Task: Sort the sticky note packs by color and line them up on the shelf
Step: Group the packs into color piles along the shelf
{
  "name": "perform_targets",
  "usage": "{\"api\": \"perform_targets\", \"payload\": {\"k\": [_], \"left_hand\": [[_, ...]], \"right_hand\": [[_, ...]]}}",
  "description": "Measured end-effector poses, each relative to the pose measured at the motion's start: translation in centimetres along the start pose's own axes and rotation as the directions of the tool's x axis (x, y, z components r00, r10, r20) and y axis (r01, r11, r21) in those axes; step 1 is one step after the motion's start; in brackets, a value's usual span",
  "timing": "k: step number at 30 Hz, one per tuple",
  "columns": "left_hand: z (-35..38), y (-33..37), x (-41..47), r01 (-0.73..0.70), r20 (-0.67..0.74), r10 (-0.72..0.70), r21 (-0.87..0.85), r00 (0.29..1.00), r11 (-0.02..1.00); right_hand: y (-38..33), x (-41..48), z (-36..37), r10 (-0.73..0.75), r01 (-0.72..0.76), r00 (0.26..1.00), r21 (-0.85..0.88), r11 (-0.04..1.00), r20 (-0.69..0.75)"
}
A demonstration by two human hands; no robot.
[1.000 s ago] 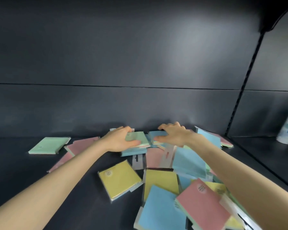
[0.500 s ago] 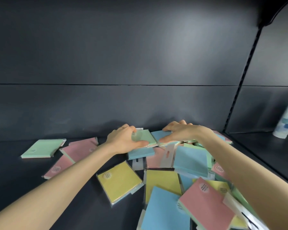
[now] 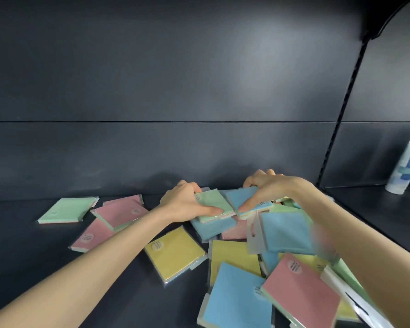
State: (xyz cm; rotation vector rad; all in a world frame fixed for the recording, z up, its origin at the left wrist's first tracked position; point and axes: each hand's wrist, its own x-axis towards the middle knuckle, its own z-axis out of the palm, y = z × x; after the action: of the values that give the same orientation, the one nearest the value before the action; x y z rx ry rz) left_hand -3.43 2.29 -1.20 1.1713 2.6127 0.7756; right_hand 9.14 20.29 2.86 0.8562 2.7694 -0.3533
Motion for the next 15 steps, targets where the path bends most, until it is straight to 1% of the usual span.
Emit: {"api": "perform_targets", "payload": {"k": [2,4,8,11,13,15], "left_hand": [[-0.1,0.2,-0.3,-0.004,0.008,0.004,-0.017,1.000,1.000],[-0.2,0.1,-0.5,-0.007,0.016,0.008,-0.063,1.000,0.998],[-0.5,-0.1,-1.0,-0.028,0.032,0.034,-0.174,0.999,0.984],[-1.0,0.1,-1.4,-0.049,0.012,0.053,-0.228,0.999,0.972],[-1.4,0.0,-1.6,-0.048,-0.011,0.047,-0.261,0.999,0.964],[-1.6,-0.1,-1.8,-0.035,-0.037,0.025,-0.308,0.999,0.951]], "right_hand": [[0.1,0.1,0.2,0.001,0.000,1.000,0.036,0.999,-0.018],[0.1,0.1,0.6,-0.002,0.007,0.999,0.114,0.993,-0.046],[0.3,0.0,1.0,-0.056,0.085,0.992,0.277,0.957,-0.113],[0.0,-0.6,0.9,-0.101,0.172,0.974,0.375,0.911,-0.203],[0.0,-0.8,0.9,-0.115,0.224,0.955,0.408,0.885,-0.275],[-0.2,-1.2,0.9,-0.122,0.250,0.944,0.423,0.871,-0.308]]}}
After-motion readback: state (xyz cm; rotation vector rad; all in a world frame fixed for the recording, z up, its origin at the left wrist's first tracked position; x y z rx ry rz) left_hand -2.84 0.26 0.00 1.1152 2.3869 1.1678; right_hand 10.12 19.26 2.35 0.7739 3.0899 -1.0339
